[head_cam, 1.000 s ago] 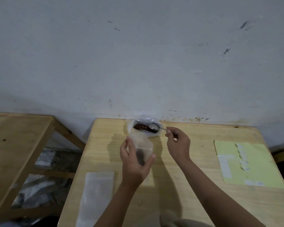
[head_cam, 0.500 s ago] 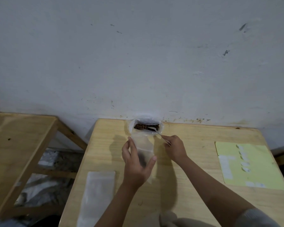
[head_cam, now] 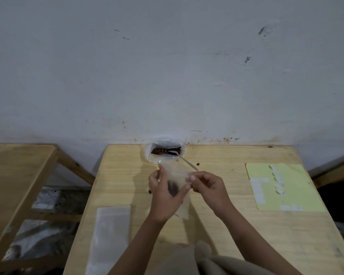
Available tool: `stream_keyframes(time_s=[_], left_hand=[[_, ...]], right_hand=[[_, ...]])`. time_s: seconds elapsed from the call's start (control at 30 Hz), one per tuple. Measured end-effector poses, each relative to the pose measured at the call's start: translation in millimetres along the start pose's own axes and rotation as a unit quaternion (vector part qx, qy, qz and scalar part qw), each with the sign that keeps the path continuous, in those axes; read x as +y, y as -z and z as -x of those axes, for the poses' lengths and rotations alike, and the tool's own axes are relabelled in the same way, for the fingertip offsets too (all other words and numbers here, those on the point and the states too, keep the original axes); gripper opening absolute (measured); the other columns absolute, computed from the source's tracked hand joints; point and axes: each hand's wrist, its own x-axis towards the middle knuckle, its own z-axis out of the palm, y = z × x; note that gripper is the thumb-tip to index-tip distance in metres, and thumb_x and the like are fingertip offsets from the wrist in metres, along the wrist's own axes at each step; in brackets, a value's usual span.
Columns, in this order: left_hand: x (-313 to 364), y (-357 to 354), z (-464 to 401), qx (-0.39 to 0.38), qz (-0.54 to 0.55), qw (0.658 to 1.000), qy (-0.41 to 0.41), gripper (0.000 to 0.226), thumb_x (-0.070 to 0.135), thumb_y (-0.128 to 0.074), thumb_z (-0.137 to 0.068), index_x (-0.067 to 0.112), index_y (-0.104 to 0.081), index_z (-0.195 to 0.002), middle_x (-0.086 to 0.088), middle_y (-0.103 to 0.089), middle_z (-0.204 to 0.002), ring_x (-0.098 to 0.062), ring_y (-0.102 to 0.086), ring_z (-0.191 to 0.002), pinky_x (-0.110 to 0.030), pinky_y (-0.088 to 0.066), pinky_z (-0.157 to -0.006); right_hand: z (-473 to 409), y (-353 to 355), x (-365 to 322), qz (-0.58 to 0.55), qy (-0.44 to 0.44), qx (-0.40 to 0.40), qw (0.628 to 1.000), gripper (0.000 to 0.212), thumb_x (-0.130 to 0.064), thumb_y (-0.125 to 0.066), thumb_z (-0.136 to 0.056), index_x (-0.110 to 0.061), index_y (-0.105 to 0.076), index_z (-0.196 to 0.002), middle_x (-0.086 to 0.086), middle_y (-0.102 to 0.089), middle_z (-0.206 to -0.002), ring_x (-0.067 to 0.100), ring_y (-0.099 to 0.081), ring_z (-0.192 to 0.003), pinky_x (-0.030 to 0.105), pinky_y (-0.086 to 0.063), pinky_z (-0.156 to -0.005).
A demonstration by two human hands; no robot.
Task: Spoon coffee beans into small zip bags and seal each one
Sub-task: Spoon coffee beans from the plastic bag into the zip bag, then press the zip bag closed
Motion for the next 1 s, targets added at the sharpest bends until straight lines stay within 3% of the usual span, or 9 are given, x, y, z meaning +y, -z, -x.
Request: stream_keyframes(time_s=[0.07, 0.13, 0.23, 0.37, 0.53, 0.77, 0.9, 1.0], left_hand=[[5, -2, 2, -0.013, 0.02, 1.0, -0.008, 0.095, 0.046, -0.067, -0.079, 0.026, -0.008, -0.15, 0.002, -0.025, -0.131, -0.006, -0.029, -0.124, 0.004, -0.024, -0.091], [10, 0, 6, 0.015, 0.067, 0.998, -0.011, 0.068, 0.03, -0.067, -0.086, 0.029, -0.031, -0.143, 0.006, -0.042, -0.125, -0.001, -0.046, -0.113, -0.008, -0.036, -0.095], [20, 7, 10, 0.079, 0.132, 0.988, -0.009, 0.029, 0.017, -0.064, -0.089, 0.034, -0.055, -0.11, 0.006, -0.063, -0.102, -0.002, -0.061, -0.092, -0.015, -0.049, -0.08], [29, 11, 12, 0.074, 0.171, 0.982, -0.005, 0.012, 0.011, -0.068, -0.086, 0.022, -0.064, -0.086, 0.001, -0.069, -0.084, -0.007, -0.064, -0.078, -0.016, -0.05, -0.071], [25, -2, 22, 0.04, 0.161, 0.986, -0.01, 0.014, 0.011, -0.065, -0.087, 0.01, -0.058, -0.075, -0.005, -0.063, -0.074, -0.012, -0.057, -0.069, -0.028, -0.048, -0.068], [27, -13, 32, 0.013, 0.16, 0.986, -0.034, 0.019, 0.005, -0.061, -0.089, 0.003, -0.051, -0.073, 0.0, -0.052, -0.067, -0.011, -0.048, -0.064, -0.023, -0.041, -0.063], [33, -25, 40, 0.0, 0.201, 0.98, 0.003, 0.017, 0.005, -0.059, -0.09, 0.001, -0.051, -0.076, 0.001, -0.05, -0.066, -0.007, -0.047, -0.062, -0.02, -0.041, -0.064], [35, -30, 45, -0.027, 0.212, 0.977, 0.012, 0.016, 0.012, -0.063, -0.089, -0.002, -0.059, -0.081, -0.011, -0.059, -0.07, -0.012, -0.055, -0.068, -0.026, -0.046, -0.068]], right_hand=[[2, 3, 3, 0.011, 0.015, 0.031, 0.999, 0.004, -0.005, -0.07, -0.081, -0.004, -0.071, -0.084, 0.01, -0.071, -0.078, 0.016, -0.064, -0.073, 0.035, -0.054, -0.073], [3, 7, 2, 0.011, 0.018, 0.07, 0.997, 0.005, -0.006, -0.07, -0.082, -0.009, -0.071, -0.078, 0.01, -0.07, -0.075, 0.017, -0.063, -0.071, 0.037, -0.053, -0.072], [3, 15, -3, 0.003, 0.023, 0.102, 0.995, 0.013, -0.006, -0.066, -0.084, -0.012, -0.068, -0.073, 0.006, -0.068, -0.071, 0.014, -0.063, -0.065, 0.034, -0.054, -0.068], [10, 22, -6, -0.012, 0.032, 0.092, 0.995, 0.022, -0.002, -0.062, -0.086, -0.013, -0.063, -0.068, 0.002, -0.065, -0.067, 0.007, -0.062, -0.059, 0.022, -0.054, -0.058], [22, 31, 0, -0.004, 0.05, 0.096, 0.994, 0.026, 0.0, -0.062, -0.086, -0.014, -0.061, -0.064, 0.0, -0.061, -0.062, 0.01, -0.058, -0.059, 0.026, -0.056, -0.059], [46, 40, 5, -0.019, -0.003, 0.067, 0.998, 0.014, -0.003, -0.067, -0.083, -0.014, -0.068, -0.074, 0.0, -0.067, -0.068, 0.01, -0.062, -0.064, 0.027, -0.056, -0.058], [51, 44, 5, 0.0, 0.0, 0.079, 0.997, 0.018, -0.004, -0.072, -0.079, -0.019, -0.07, -0.069, -0.006, -0.069, -0.061, 0.006, -0.061, -0.059, 0.022, -0.05, -0.053], [53, 48, 4, 0.001, 0.011, 0.082, 0.997, 0.02, -0.002, -0.071, -0.079, -0.017, -0.068, -0.066, -0.007, -0.065, -0.055, 0.005, -0.056, -0.053, 0.019, -0.046, -0.051]])
